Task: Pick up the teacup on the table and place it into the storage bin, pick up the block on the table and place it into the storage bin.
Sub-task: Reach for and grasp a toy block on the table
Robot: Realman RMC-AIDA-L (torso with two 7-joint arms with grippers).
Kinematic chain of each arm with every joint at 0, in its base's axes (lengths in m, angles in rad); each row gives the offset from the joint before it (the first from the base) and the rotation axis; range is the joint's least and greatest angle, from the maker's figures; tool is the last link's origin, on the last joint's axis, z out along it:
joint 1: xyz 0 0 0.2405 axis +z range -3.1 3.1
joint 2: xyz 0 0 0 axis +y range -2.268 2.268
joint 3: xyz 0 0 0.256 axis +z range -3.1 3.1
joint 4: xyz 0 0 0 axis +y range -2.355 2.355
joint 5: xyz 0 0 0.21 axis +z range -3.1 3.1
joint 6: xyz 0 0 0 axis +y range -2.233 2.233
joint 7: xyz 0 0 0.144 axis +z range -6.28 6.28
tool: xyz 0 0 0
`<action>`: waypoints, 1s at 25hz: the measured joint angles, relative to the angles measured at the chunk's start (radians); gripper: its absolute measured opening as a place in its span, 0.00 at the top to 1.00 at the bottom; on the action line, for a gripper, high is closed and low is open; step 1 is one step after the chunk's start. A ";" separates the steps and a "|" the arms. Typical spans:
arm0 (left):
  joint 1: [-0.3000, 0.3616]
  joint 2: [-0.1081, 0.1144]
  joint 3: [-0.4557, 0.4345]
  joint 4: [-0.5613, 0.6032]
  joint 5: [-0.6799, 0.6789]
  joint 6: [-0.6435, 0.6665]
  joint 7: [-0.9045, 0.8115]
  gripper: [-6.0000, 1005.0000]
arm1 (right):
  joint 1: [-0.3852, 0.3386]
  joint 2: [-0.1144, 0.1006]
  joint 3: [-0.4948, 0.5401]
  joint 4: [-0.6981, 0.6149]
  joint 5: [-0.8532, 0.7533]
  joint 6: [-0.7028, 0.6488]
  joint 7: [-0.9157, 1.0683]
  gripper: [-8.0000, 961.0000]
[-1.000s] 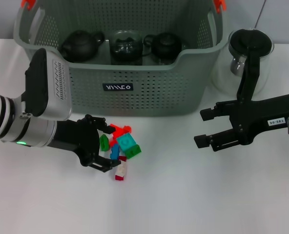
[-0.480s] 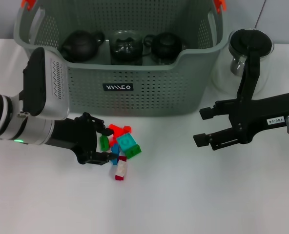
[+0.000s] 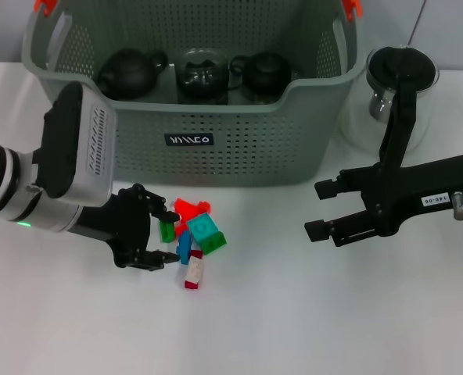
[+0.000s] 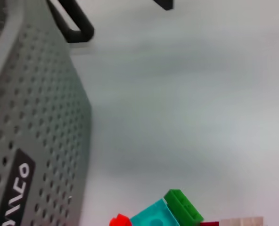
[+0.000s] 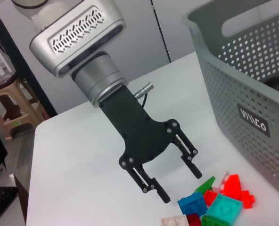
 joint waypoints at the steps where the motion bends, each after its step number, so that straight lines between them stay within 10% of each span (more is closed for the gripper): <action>1: -0.002 0.000 0.007 0.000 0.007 -0.002 0.008 0.41 | 0.000 0.000 0.000 0.001 0.000 0.000 0.004 0.05; 25: -0.083 -0.010 0.141 0.075 0.204 0.043 -0.158 0.41 | -0.001 0.000 0.023 0.008 0.002 0.004 0.011 0.05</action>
